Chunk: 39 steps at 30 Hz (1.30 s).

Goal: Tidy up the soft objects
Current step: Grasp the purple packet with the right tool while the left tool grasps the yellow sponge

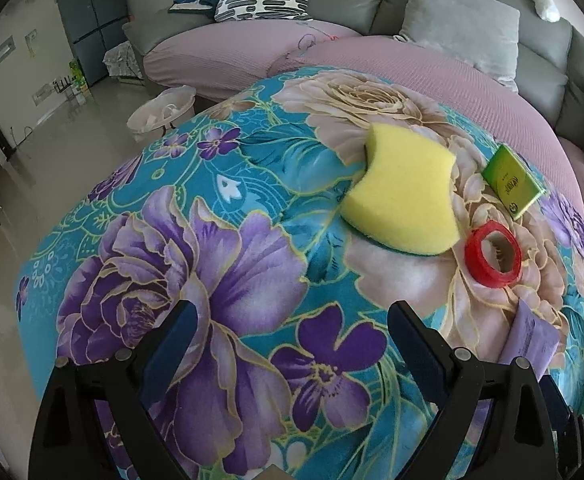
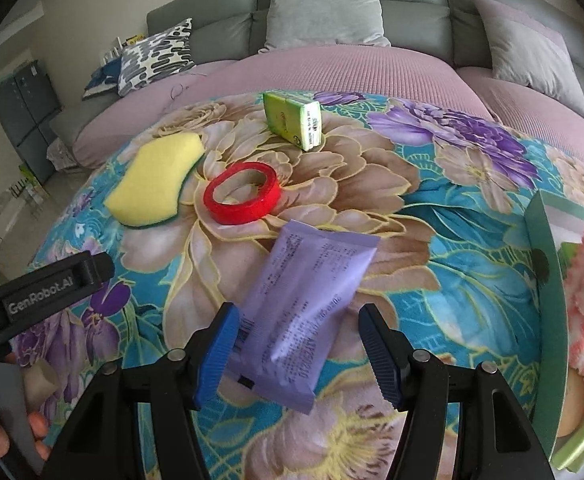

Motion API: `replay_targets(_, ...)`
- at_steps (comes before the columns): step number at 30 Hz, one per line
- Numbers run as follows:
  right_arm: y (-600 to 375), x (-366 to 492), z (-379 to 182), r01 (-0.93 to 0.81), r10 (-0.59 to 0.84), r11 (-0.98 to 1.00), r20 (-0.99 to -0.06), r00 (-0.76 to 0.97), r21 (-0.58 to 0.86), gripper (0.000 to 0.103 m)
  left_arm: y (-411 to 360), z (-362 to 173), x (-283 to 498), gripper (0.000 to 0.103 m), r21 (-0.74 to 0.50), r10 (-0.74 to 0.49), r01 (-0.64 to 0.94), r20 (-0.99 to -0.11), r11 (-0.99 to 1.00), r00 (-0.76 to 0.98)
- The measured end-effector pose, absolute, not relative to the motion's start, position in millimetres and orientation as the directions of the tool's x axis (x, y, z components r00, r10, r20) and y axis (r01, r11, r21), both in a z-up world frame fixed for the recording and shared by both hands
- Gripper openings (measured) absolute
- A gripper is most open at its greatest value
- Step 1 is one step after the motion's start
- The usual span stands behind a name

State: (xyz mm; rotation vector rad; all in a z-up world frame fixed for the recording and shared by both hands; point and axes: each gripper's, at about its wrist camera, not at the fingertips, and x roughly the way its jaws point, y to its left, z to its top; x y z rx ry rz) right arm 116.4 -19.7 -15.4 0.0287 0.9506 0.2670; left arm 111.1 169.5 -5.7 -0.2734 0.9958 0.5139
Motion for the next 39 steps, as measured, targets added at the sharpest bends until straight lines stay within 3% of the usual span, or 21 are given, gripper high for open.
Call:
replay_targets(11, 1.1, 123.4, -23.7, -0.202, 0.141, 0.979, -0.818, 0.558, 0.031, 0.071, 179.3, -7.3, 109.5, 0.096, 0.016, 0.302, -0.552, -0.850, 0.834, 0.432)
replay_targets(17, -5.1, 124.5, -23.9, -0.197, 0.144, 0.980, -0.815, 0.561, 0.038, 0.071, 179.6, -11.3, 112.3, 0.096, 0.020, 0.297, -0.545, -0.855, 0.838, 0.425)
replay_targets(26, -15.1, 128.9, -22.0, -0.200, 0.140, 0.979, -0.823, 0.551, 0.033, 0.065, 174.9, -14.1, 119.0, 0.096, 0.027, 0.289, -0.520, -0.854, 0.854, 0.431)
replay_targets(34, -30.7, 136.4, -18.7, -0.200, 0.193, 0.975, -0.824, 0.532, 0.099, 0.059, 176.3, -8.5, 129.1, 0.096, -0.043, 0.233, -0.498, -0.846, 0.866, 0.480)
replay_targets(39, -42.2, 142.7, -16.1, -0.183, 0.203, 0.975, -0.822, 0.532, 0.123, 0.059, 176.3, 6.9, 140.5, 0.096, -0.125, 0.189, -0.455, -0.790, 0.882, 0.584)
